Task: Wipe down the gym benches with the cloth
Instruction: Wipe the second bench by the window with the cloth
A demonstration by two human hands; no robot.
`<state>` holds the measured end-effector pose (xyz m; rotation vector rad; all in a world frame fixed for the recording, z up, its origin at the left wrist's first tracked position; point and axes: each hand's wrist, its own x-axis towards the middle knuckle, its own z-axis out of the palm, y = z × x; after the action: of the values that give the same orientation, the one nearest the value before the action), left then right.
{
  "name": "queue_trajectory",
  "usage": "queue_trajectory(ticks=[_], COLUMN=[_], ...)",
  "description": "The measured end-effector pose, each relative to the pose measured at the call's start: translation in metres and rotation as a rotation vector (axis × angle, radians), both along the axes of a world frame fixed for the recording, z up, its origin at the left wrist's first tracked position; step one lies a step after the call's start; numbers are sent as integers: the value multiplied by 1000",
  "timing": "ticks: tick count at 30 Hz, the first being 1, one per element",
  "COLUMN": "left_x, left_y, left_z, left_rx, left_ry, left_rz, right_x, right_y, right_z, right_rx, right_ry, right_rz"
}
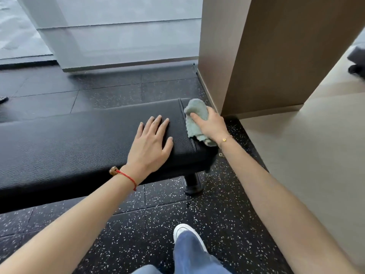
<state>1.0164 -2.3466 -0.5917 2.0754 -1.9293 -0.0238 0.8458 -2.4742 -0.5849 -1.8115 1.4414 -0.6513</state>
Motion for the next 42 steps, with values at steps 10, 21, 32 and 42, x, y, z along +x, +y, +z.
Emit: queue_trajectory(ticks=[10,21,32,42], left_x=[-1,-2,60,187], left_y=[-1,-2,52,128], left_z=[-2,-3,6,8], left_rx=[-15,-19,-40,-88], left_ry=[-14,-12,39,-4], left_rz=[9,15,161,446], right_x=[-37,-25,-43,136], right_y=[47,4,116,159], right_z=[-22,-10,-23,-5], right_rx=[30,91,-702,-952], right_ry=[-108,-78,306,515], right_rz=[9,64,423,980])
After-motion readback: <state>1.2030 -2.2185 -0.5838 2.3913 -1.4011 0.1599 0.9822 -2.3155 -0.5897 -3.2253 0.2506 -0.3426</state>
